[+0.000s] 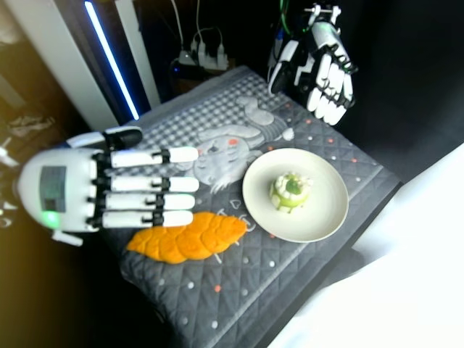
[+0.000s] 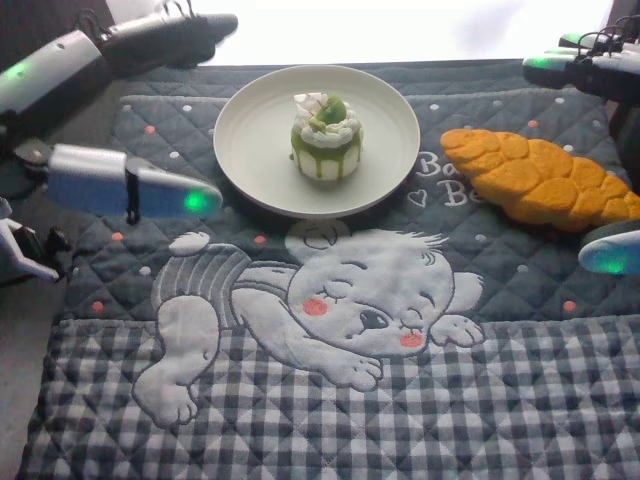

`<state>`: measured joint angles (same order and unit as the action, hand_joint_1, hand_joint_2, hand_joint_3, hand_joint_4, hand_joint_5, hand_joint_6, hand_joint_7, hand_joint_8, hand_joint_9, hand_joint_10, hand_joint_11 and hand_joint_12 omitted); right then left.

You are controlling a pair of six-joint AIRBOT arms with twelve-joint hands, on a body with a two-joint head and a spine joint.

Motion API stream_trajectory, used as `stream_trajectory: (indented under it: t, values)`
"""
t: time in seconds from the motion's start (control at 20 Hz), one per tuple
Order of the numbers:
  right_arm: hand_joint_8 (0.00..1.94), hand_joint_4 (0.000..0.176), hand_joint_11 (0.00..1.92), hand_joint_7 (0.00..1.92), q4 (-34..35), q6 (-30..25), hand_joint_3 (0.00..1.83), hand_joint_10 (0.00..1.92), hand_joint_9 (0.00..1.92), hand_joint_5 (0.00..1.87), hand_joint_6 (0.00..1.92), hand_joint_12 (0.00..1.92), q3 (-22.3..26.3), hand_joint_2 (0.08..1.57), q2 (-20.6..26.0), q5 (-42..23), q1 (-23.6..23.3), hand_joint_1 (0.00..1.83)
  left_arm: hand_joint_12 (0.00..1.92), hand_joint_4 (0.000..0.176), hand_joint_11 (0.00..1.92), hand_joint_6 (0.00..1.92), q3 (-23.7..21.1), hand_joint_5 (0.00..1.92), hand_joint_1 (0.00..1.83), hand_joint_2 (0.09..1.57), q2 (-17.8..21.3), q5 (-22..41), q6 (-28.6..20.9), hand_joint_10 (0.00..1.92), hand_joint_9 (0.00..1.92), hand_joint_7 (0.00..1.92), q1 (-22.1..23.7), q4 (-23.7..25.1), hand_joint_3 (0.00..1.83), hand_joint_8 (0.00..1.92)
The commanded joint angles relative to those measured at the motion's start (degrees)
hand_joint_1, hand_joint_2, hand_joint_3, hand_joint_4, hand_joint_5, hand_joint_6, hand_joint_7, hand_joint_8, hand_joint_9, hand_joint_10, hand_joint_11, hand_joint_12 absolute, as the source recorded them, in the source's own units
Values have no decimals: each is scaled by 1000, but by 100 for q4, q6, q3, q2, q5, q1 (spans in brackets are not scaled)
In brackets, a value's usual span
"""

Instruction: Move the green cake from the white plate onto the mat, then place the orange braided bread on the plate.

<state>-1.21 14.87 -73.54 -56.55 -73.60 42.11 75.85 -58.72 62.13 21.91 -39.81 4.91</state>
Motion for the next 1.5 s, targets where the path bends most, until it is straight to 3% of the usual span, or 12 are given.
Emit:
stream_trajectory:
  t: [0.0,0.05,0.15,0.35,0.4,0.6,0.65,0.7,1.0,1.25,1.3,1.45]
  values:
    - [0,176,74,250,203,-52,0,2,111,334,3,105,8,683,57,-796,-18,610,379,51,220,1,-21,176,704,736,31,844,-20,6,348,278,42,-237,0,10]
    - [5,176,96,262,199,-52,0,7,127,347,7,109,18,674,62,-817,-18,610,367,68,214,0,-27,166,729,729,24,875,-20,3,346,284,36,-251,0,10]
    - [11,176,108,289,202,-52,0,10,145,353,6,106,17,677,49,-881,-18,598,353,50,205,0,-20,143,752,730,8,818,-21,0,330,271,39,-260,0,1]
    - [12,176,103,314,207,-52,11,6,146,373,8,91,10,714,8,-889,-18,586,316,127,140,0,92,143,760,723,-86,635,-23,0,282,226,173,-265,0,2]
    - [13,176,111,321,207,-52,12,9,156,383,11,92,12,720,10,-889,-18,582,297,134,89,1,129,145,806,716,-114,550,-24,0,268,230,220,-262,0,3]
    - [13,176,132,340,209,-52,13,14,183,389,6,93,23,737,11,-889,-18,565,450,76,156,0,395,186,801,717,-330,129,-57,4,380,346,443,-254,0,3]
    - [11,176,126,342,207,-52,14,12,184,385,3,88,32,748,11,-889,-18,565,470,85,169,5,500,199,806,717,-420,7,-75,9,400,364,527,-224,0,8]
    - [13,176,131,351,207,-52,15,11,186,377,0,89,58,755,12,-892,-18,567,436,65,191,0,646,231,857,744,-550,-161,-142,2,411,369,641,-153,0,1]
    - [9,176,160,380,165,-52,2,18,238,341,2,91,121,736,1,-976,-18,562,242,54,303,2,1446,255,793,717,-1260,-1083,-627,14,443,399,1164,286,0,8]
    - [7,176,154,390,168,-52,2,6,229,340,1,83,120,737,-25,-1027,-18,560,172,103,305,0,1882,264,793,691,-1663,-1611,-969,7,429,407,1398,703,3,6]
    - [8,176,202,401,169,-52,8,10,246,322,0,102,120,751,-38,-1050,-19,512,161,130,302,3,1928,275,760,676,-1712,-1741,-1001,2,423,402,1461,825,0,2]
    - [9,176,206,412,166,-52,11,10,252,322,1,103,119,767,-49,-1056,-19,510,131,118,237,0,2060,247,781,692,-1853,-2167,-1029,3,380,402,1611,1183,4,1]
